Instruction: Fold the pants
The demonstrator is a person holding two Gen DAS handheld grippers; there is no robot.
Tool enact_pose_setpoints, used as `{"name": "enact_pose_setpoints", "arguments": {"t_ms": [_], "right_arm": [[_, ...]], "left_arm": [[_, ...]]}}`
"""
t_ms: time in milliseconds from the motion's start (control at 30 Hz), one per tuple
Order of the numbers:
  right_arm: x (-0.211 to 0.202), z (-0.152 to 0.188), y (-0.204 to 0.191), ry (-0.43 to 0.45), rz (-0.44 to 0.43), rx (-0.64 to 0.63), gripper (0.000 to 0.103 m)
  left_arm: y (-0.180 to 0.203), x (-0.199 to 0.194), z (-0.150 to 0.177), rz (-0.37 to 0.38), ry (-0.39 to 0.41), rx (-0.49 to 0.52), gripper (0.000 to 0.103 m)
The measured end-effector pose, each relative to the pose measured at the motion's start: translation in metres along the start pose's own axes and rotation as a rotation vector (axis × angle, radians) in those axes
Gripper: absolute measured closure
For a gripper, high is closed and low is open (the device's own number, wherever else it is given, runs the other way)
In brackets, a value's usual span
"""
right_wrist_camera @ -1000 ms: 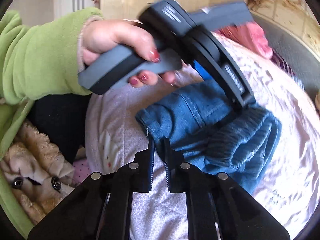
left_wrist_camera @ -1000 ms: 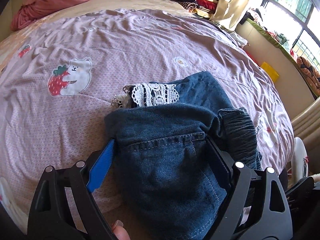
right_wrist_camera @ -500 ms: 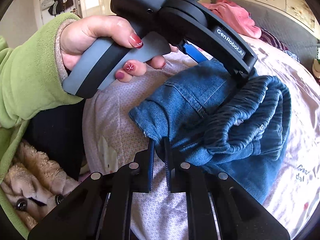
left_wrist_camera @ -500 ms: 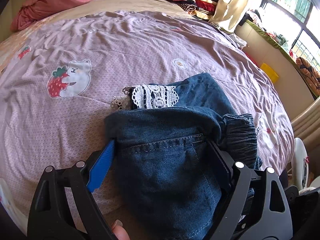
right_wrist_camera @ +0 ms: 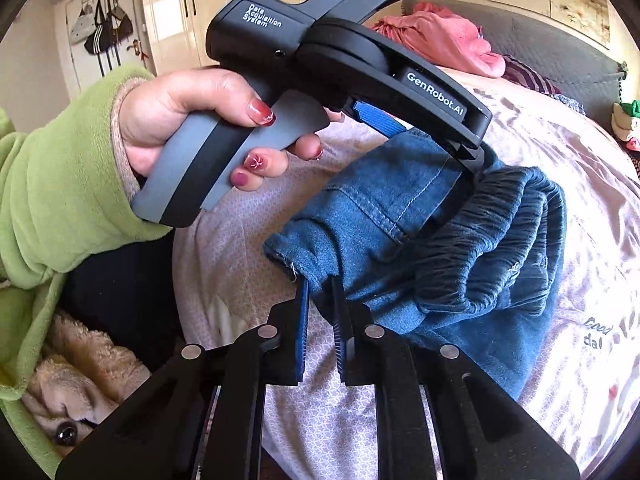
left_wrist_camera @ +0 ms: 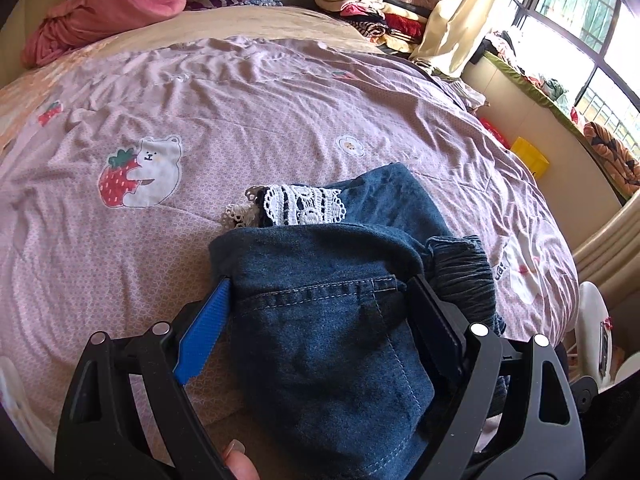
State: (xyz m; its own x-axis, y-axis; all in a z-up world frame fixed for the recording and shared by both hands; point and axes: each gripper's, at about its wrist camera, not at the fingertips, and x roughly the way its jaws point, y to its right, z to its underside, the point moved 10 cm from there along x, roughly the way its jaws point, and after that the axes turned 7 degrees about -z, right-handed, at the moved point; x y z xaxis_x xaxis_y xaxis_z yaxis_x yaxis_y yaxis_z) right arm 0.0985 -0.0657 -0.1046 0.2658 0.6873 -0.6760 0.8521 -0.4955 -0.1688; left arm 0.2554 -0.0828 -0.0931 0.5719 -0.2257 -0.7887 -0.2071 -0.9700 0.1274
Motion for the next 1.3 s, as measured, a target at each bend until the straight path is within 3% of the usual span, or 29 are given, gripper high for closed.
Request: {"name": "enact_pose_setpoints", "arguments": {"t_ms": [133,300,633,867,1300], "right_arm": [[-0.015,-0.008,-0.001,0.039,-0.019,0.021,0.081],[-0.042,-0.023,0.005,0.100,-0.024,0.039,0.076],[-0.093,-0.044,0.029,0.221,0.057,0.085,0.042],[-0.117,-0.057,0.056,0.276,0.129,0.134,0.023],[-0.107,-0.046,0.115,0.225,0.254,0.281,0.013]], "left_arm": [[0.005,-0.009,-0.002,0.006,0.020,0.008,0.023],[0.009,-0.023,-0.006,0.000,0.051,0.020,0.023],[0.016,-0.057,-0.009,-0.001,0.122,0.023,0.021],[0.014,-0.072,-0.007,-0.017,0.146,0.006,0.014],[-0.003,-0.068,0.018,-0.082,0.127,-0.051,0.010]]}}
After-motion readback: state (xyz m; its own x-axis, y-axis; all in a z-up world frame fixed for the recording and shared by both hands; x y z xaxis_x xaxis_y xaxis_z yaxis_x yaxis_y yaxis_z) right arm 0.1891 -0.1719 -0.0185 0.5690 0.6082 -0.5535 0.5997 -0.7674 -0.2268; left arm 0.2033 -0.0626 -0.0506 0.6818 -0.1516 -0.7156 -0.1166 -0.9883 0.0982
